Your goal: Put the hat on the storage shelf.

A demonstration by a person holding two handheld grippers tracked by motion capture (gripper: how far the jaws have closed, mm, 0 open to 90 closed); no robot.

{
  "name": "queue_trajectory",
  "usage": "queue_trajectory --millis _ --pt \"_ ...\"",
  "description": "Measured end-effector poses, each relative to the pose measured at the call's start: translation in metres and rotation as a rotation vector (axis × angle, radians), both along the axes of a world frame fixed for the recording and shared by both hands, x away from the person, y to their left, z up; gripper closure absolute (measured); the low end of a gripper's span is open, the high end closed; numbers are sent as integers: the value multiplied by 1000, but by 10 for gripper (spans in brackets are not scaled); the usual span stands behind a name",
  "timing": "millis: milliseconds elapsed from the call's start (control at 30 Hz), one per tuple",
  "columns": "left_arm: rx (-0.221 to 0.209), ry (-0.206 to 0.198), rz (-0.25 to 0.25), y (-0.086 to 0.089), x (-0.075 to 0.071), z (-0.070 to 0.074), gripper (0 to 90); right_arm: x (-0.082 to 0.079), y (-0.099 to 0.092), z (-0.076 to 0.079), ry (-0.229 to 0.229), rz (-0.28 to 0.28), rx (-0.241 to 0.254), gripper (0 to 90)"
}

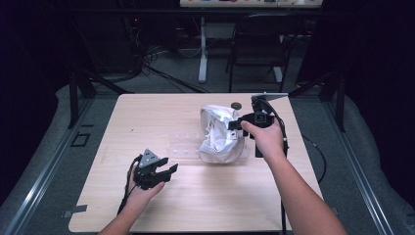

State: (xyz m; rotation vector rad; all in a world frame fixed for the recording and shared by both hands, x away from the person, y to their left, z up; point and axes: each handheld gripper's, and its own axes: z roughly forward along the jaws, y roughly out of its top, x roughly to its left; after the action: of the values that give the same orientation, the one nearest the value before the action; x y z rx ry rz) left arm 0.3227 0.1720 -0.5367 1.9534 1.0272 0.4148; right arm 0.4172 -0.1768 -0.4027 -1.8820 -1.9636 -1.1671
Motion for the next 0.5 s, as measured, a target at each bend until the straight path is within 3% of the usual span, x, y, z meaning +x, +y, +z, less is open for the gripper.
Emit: queue_trajectory --millis 200,500 --pt "-6 5 15 3 2 -2 509 -2 -5 -4 -11 -16 3 732" --pt "6 10 22 4 4 -4 497 -8 -9 3 -38 -13 4 614"
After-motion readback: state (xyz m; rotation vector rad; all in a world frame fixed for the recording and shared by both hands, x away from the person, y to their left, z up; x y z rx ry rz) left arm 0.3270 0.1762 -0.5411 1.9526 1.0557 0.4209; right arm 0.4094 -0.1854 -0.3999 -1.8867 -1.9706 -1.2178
